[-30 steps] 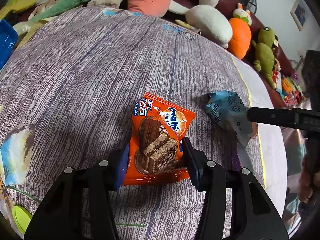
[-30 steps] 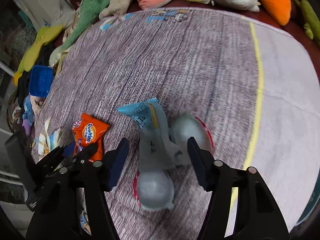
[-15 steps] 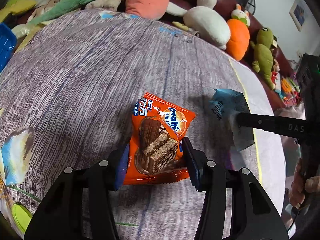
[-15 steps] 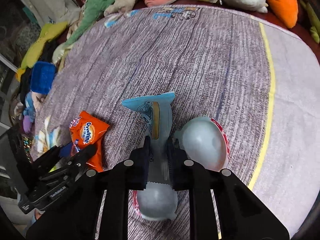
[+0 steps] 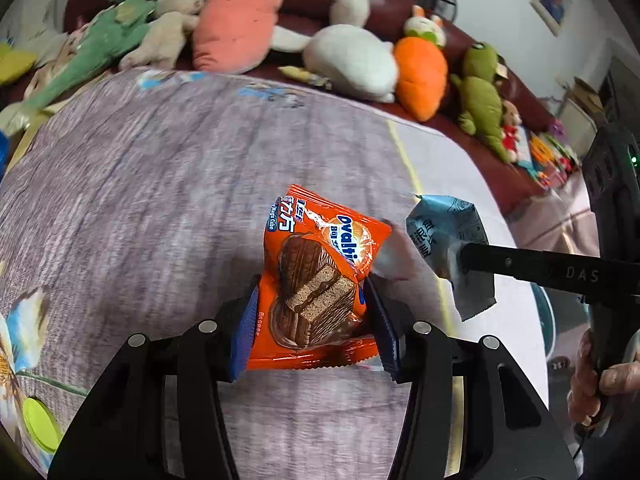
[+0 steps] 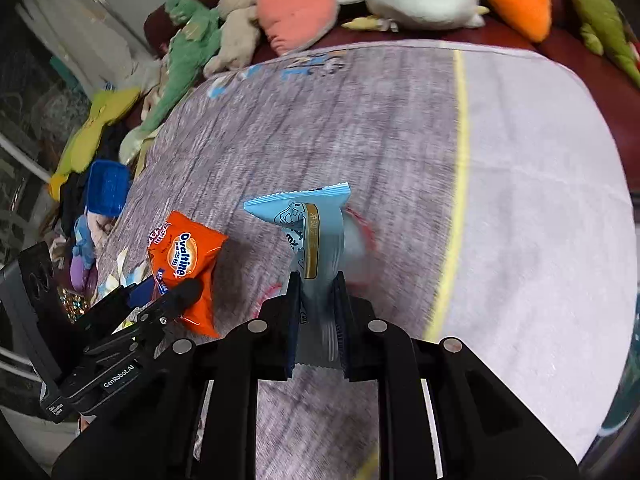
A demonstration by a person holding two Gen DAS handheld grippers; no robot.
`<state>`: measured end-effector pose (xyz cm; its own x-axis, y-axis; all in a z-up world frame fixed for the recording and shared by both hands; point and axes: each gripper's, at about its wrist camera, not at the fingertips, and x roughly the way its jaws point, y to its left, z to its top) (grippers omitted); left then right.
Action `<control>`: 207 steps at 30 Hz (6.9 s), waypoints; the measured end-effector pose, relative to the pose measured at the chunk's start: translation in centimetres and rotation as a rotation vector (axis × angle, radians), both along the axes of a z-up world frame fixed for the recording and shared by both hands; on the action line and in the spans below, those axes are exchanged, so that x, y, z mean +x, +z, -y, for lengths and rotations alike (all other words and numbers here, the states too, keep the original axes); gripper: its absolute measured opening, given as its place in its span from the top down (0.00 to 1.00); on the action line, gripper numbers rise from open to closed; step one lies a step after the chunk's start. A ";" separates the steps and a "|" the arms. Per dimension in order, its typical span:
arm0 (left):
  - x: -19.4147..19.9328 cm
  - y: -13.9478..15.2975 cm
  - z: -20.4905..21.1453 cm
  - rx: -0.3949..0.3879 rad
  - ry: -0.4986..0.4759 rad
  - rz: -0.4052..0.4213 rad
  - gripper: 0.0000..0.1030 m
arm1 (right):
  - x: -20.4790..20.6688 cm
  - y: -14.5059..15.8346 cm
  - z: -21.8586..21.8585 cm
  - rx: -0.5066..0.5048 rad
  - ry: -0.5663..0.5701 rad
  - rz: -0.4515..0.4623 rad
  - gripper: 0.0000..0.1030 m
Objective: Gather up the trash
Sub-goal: 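Carry the Ovaltine packet and blue wrapper over the bin and open both tools, then move both open tools back over the egg capsule halves on the table, then grasp one white-red capsule half with the left tool while the right tool grasps the other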
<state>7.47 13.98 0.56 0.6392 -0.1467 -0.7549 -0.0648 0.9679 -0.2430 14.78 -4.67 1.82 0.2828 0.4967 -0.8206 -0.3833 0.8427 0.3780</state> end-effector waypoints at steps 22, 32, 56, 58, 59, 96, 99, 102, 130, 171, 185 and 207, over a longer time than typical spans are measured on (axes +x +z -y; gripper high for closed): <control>2.4 1.2 24.2 0.094 -0.436 -0.041 0.50 | -4.9 1.6 27.1 0.134 -0.410 0.077 0.85; 3.5 0.3 36.2 0.105 -0.612 -0.066 0.50 | -8.7 0.2 40.4 0.174 -0.647 0.086 0.84; 7.3 -5.7 48.1 0.085 -0.748 -0.163 0.33 | -8.4 -3.4 49.3 0.186 -0.789 0.036 0.83; 7.4 -5.8 48.2 0.101 -0.743 -0.160 0.20 | -8.3 -3.4 49.4 0.184 -0.795 0.033 0.83; 7.4 -5.8 48.1 0.107 -0.740 -0.156 0.16 | -8.2 -3.5 49.4 0.181 -0.796 0.031 0.83; 6.2 -4.5 37.8 0.064 -0.617 -0.152 0.15 | -5.7 -3.6 43.7 -0.018 -0.785 -0.048 0.22; 5.8 -3.9 36.8 0.053 -0.607 -0.142 0.15 | -6.1 -3.2 43.0 -0.028 -0.780 -0.049 0.22; 5.4 -3.2 35.7 0.043 -0.593 -0.129 0.15 | -6.6 -2.6 42.0 -0.039 -0.772 -0.043 0.22; 0.4 -0.9 17.2 0.006 -0.277 -0.074 0.07 | -6.6 1.2 24.8 -0.100 -0.506 -0.023 0.16; 1.2 -5.5 -0.7 -0.021 0.048 -0.092 0.52 | 0.9 -2.4 4.1 -0.135 -0.144 -0.053 0.16; 0.8 -5.2 -5.7 -0.058 0.104 -0.090 0.52 | 4.7 -6.0 -6.2 -0.238 0.054 -0.005 0.22; 2.7 -3.1 4.5 -0.022 -0.082 -0.082 0.52 | 2.3 -3.2 4.0 -0.127 -0.105 0.015 0.52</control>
<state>10.14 9.45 -2.58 0.5607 -0.2131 -0.8002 -0.0058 0.9653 -0.2611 17.09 -8.72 -1.36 0.3403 0.3560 -0.8703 -0.2950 0.9193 0.2607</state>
